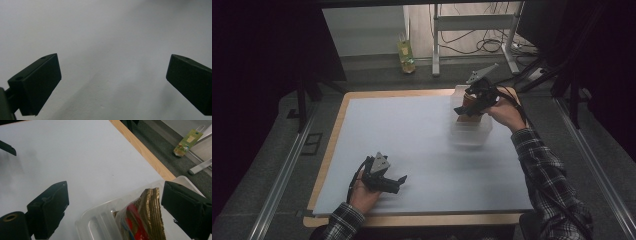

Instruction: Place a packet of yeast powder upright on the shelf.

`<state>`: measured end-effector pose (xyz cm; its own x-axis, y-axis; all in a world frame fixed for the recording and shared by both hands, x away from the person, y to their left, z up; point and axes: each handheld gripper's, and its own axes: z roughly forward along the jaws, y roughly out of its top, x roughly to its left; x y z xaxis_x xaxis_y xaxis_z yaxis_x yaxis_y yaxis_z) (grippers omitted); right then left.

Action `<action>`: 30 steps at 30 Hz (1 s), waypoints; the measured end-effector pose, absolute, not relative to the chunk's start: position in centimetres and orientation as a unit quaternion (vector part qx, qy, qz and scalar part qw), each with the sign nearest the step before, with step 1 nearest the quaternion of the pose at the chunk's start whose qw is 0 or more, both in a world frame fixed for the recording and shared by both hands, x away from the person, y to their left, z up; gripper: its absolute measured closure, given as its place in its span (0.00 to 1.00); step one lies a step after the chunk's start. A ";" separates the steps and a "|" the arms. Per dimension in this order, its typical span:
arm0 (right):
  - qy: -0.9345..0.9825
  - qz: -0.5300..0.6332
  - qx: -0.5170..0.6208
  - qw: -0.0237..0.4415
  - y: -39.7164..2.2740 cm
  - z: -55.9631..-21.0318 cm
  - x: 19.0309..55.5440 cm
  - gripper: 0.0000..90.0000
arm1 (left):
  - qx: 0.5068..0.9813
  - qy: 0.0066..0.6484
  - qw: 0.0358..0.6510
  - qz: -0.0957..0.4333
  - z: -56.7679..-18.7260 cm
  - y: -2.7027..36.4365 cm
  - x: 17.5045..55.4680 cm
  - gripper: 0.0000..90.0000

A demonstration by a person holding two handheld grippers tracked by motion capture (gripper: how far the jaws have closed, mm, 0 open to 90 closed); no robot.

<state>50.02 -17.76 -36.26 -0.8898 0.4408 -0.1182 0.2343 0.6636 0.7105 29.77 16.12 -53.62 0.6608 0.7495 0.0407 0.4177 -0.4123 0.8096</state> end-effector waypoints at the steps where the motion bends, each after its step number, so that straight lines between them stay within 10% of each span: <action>1: 0.901 0.365 0.187 0.140 -17.8 -36.3 49.9 0.09 | 0.815 0.358 0.407 0.204 -53.6 16.1 29.8 0.00; 30: 0.889 0.394 0.183 0.145 -17.9 -35.1 45.4 0.08 | 0.814 0.357 0.409 0.208 -53.6 16.0 29.7 0.00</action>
